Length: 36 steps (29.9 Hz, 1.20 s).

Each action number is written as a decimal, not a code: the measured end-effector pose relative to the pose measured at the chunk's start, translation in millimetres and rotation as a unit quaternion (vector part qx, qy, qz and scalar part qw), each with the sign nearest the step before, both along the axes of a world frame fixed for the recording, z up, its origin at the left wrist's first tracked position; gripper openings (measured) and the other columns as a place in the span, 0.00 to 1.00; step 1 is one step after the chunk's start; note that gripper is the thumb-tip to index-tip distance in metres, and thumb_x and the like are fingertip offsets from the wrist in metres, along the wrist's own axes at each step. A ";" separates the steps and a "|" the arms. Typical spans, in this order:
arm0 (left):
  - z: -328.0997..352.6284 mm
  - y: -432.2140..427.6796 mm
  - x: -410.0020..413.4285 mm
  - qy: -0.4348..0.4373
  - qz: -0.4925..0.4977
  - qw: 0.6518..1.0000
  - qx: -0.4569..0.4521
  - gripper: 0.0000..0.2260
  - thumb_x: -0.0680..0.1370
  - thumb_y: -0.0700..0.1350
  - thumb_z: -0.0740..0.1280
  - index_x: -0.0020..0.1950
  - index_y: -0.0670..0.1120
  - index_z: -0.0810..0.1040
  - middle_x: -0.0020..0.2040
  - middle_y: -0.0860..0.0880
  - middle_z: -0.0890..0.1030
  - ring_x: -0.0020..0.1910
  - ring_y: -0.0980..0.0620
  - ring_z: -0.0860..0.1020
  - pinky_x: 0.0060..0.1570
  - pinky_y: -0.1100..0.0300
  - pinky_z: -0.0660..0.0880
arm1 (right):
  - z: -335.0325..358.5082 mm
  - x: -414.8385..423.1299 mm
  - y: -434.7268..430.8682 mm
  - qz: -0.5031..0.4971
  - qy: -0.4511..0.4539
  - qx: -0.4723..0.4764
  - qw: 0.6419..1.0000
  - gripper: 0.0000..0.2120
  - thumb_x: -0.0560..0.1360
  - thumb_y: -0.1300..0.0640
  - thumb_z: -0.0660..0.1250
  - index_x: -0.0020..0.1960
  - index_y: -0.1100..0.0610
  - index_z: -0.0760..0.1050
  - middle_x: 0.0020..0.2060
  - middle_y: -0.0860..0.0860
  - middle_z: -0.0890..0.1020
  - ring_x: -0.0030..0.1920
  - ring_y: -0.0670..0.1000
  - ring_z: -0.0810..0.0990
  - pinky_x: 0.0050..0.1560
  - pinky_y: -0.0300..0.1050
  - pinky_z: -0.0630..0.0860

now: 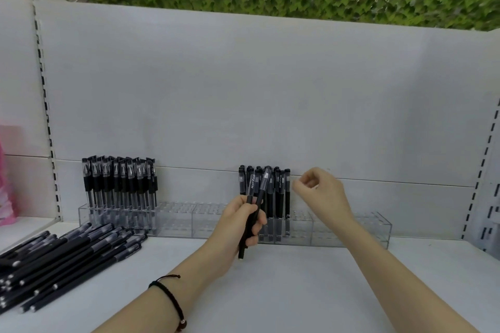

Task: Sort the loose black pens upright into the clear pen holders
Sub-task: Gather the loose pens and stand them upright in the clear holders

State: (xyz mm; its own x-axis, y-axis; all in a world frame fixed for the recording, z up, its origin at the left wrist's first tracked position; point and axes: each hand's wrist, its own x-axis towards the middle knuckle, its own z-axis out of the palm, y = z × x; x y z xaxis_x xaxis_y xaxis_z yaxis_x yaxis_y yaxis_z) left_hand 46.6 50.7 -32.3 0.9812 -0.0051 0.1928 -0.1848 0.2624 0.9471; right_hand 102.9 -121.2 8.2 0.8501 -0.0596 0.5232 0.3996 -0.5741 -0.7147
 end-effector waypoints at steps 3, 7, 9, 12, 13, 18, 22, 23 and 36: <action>-3.9 -2.9 -1.7 -0.048 -0.033 0.997 0.043 0.04 0.83 0.37 0.57 0.51 0.42 0.71 0.37 0.46 0.79 0.30 0.53 0.69 0.27 0.63 0.66 | 13.6 -14.1 1.8 0.105 -0.026 0.061 0.992 0.10 0.75 0.52 0.69 0.39 0.56 0.80 0.30 0.45 0.79 0.30 0.40 0.74 0.34 0.32 0.69; -9.6 -5.9 -4.2 -0.083 -0.053 0.991 0.086 0.03 0.82 0.38 0.60 0.53 0.41 0.73 0.42 0.46 0.83 0.32 0.54 0.75 0.32 0.63 0.72 | 15.5 -26.4 7.0 0.249 0.056 0.047 0.966 0.10 0.75 0.55 0.70 0.38 0.59 0.80 0.22 0.44 0.71 0.24 0.42 0.66 0.27 0.31 0.63; -9.1 -5.9 -3.5 -0.077 -0.038 0.993 0.076 0.05 0.82 0.39 0.60 0.55 0.41 0.74 0.44 0.45 0.84 0.35 0.53 0.79 0.34 0.62 0.74 | 16.7 -24.7 6.1 0.248 0.064 0.084 0.963 0.09 0.77 0.55 0.68 0.40 0.59 0.79 0.21 0.47 0.71 0.22 0.44 0.65 0.24 0.32 0.62; -7.8 -3.7 -2.5 -0.052 0.006 0.996 0.067 0.06 0.83 0.41 0.59 0.56 0.44 0.75 0.40 0.47 0.84 0.33 0.53 0.79 0.31 0.61 0.75 | 23.1 -15.8 -1.1 0.191 0.012 0.228 0.955 0.09 0.79 0.56 0.65 0.46 0.62 0.76 0.24 0.48 0.71 0.21 0.44 0.65 0.22 0.33 0.60; -7.9 -2.7 -2.2 -0.046 0.024 0.996 0.069 0.06 0.83 0.41 0.60 0.56 0.45 0.75 0.37 0.48 0.83 0.31 0.53 0.78 0.29 0.61 0.74 | 25.7 -12.9 -5.2 0.156 -0.026 0.258 0.953 0.10 0.79 0.55 0.64 0.46 0.62 0.75 0.27 0.49 0.71 0.23 0.44 0.65 0.24 0.34 0.62; -8.5 -0.6 0.2 -0.040 0.054 0.995 0.074 0.06 0.83 0.42 0.60 0.57 0.46 0.75 0.31 0.51 0.80 0.27 0.55 0.74 0.25 0.63 0.70 | 23.0 -3.7 -17.0 0.016 -0.157 0.190 0.969 0.13 0.79 0.53 0.64 0.40 0.60 0.71 0.31 0.49 0.71 0.29 0.43 0.64 0.30 0.33 0.62; -9.1 -2.4 -0.2 -0.042 0.047 0.995 0.082 0.07 0.82 0.42 0.60 0.57 0.47 0.76 0.30 0.51 0.79 0.26 0.55 0.74 0.26 0.63 0.70 | 11.5 5.7 -9.7 0.021 -0.132 0.134 0.982 0.12 0.78 0.53 0.66 0.39 0.60 0.74 0.32 0.48 0.75 0.32 0.44 0.69 0.32 0.33 0.64; -9.1 -2.3 -0.4 -0.043 0.045 0.995 0.082 0.07 0.82 0.42 0.60 0.57 0.47 0.76 0.30 0.51 0.79 0.26 0.55 0.74 0.26 0.63 0.70 | 8.9 8.4 -8.5 0.025 -0.125 0.122 0.984 0.12 0.78 0.53 0.66 0.39 0.60 0.75 0.32 0.48 0.76 0.32 0.45 0.69 0.32 0.33 0.64; -7.9 1.5 1.3 -0.007 0.040 0.995 0.096 0.09 0.83 0.50 0.58 0.58 0.54 0.76 0.29 0.51 0.68 0.21 0.58 0.60 0.22 0.66 0.56 | -3.0 13.1 -1.6 0.074 -0.057 -0.031 0.995 0.14 0.81 0.45 0.56 0.52 0.54 0.73 0.39 0.50 0.80 0.42 0.51 0.78 0.46 0.52 0.74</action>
State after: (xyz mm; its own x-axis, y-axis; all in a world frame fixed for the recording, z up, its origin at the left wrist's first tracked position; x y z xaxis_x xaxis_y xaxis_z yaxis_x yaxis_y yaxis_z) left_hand 47.9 52.2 -40.2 0.9769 0.0357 0.2106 -0.2124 0.0605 0.9753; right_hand 116.0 -122.8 5.2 0.7819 0.0971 0.6158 0.5596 -0.5444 -0.6248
